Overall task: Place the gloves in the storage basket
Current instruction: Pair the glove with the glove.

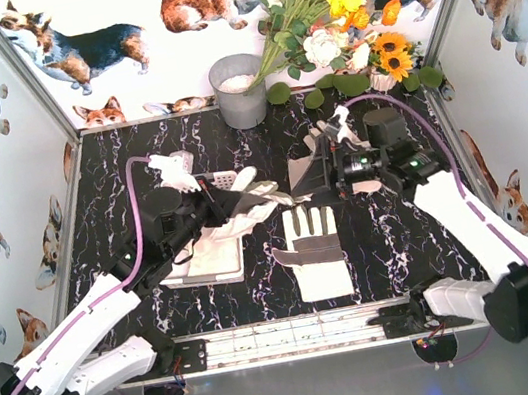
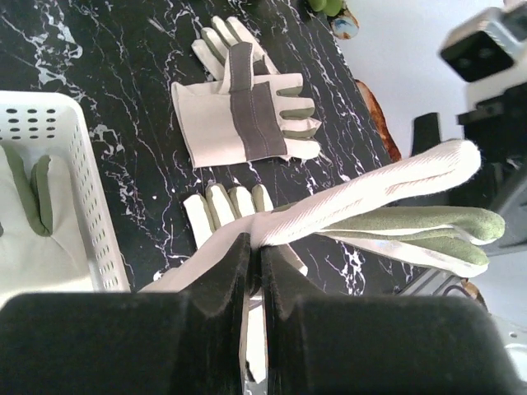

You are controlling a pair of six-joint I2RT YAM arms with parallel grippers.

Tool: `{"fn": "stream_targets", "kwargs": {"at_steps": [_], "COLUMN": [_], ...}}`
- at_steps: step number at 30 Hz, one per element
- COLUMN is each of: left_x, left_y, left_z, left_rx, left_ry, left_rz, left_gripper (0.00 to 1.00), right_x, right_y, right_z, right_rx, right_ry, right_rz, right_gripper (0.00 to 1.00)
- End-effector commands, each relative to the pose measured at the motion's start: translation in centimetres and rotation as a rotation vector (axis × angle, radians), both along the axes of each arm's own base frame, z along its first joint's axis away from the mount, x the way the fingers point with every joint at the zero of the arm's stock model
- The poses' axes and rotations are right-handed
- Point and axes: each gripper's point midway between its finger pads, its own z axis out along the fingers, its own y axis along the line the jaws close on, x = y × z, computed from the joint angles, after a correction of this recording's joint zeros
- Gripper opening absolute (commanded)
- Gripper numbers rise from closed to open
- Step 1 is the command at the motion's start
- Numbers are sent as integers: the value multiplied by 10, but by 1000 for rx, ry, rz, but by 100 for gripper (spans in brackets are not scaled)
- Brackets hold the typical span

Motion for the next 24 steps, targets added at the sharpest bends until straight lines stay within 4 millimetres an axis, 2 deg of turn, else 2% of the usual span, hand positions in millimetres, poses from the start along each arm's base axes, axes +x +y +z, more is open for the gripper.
{"fn": "stream_targets", "kwargs": {"at_steps": [1,6,8,11,15,20,24], "left_x": [3,-1,-3,-7,-10,-14,-18], "left_y": [3,-5,-6,-9,-10,-15,-19], "left_z": [21,33,35,36,35,38,47], "left_rx": [-77,-79,-68,-63,-72,-90,-119], "left_ry": [8,-29,-33,-29,-18,-12,-28], "left_rz": [52,-10,-32,-57,-72,-103,-132], "left_gripper": [0,0,0,0,0,0,0], "right_x": [4,2,2,1,-9,-22,-27], "right_y": [-15,-26,-30,-36,-37,-27,-13], "right_z": [4,3,4,10,24,39,40], "right_rx": [-94,-146,-164,-177,-162,-126,-135], "right_ry": [-202,-323,-361,-424,-514,-615,-662], "right_rz": [-89,-124,-148,-184,-148,-52,14], "right_gripper": [87,88,99,100,100,100,100]}}
